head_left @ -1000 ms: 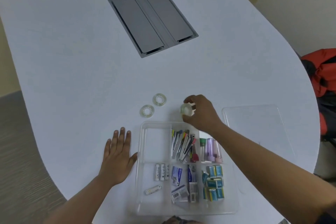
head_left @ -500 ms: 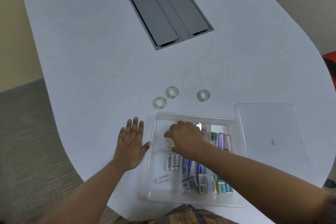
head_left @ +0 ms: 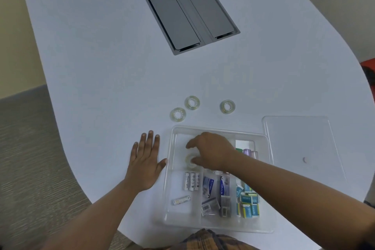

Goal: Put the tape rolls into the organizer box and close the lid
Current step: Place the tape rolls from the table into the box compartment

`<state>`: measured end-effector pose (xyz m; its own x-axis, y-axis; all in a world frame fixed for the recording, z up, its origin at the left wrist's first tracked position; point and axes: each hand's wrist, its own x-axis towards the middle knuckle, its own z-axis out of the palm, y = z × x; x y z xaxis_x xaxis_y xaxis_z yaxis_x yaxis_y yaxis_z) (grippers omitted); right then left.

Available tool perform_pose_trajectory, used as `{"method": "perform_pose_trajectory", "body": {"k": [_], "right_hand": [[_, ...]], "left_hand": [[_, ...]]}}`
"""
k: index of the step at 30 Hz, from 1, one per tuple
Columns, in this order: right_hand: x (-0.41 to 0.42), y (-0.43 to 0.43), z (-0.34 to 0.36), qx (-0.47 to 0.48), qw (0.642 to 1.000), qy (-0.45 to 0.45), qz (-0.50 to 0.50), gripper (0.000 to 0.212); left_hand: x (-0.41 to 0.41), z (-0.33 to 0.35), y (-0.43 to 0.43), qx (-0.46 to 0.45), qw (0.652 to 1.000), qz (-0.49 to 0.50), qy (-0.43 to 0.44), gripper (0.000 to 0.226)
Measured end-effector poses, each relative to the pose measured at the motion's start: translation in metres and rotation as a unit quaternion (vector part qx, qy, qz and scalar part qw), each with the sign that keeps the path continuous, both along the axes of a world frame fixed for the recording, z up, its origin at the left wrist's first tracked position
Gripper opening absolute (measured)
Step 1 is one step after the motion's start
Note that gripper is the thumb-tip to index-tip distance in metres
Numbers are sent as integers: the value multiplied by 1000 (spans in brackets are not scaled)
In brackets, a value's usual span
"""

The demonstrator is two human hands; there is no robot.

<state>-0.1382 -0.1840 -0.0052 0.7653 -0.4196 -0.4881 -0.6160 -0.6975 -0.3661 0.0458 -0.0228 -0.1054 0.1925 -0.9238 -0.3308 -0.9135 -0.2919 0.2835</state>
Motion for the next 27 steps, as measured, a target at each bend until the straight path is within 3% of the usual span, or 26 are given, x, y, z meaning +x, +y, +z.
{"method": "perform_pose_trajectory", "body": {"k": [5, 7, 10, 14, 20, 27], "right_hand": [[-8, -47, 8, -42, 968, -150, -196, 23], [-14, -71, -1, -84, 951, -151, -257, 26], [-24, -101, -19, -100, 944, -87, -303, 45], [-31, -118, -39, -64, 951, -25, -301, 64], [-31, -123, -46, -94, 948, -24, -303, 48], [-13, -92, 0, -87, 937, -175, -288, 49]], "left_hand": [[0, 1, 0, 0, 1000, 2, 0, 80], [0, 1, -1, 1, 1000, 3, 1, 79], [0, 0, -1, 3, 1000, 4, -2, 78], [0, 0, -1, 9, 1000, 2, -6, 79], [-1, 3, -2, 5, 1000, 7, 9, 80], [-1, 4, -2, 6, 1000, 6, 10, 80]]}}
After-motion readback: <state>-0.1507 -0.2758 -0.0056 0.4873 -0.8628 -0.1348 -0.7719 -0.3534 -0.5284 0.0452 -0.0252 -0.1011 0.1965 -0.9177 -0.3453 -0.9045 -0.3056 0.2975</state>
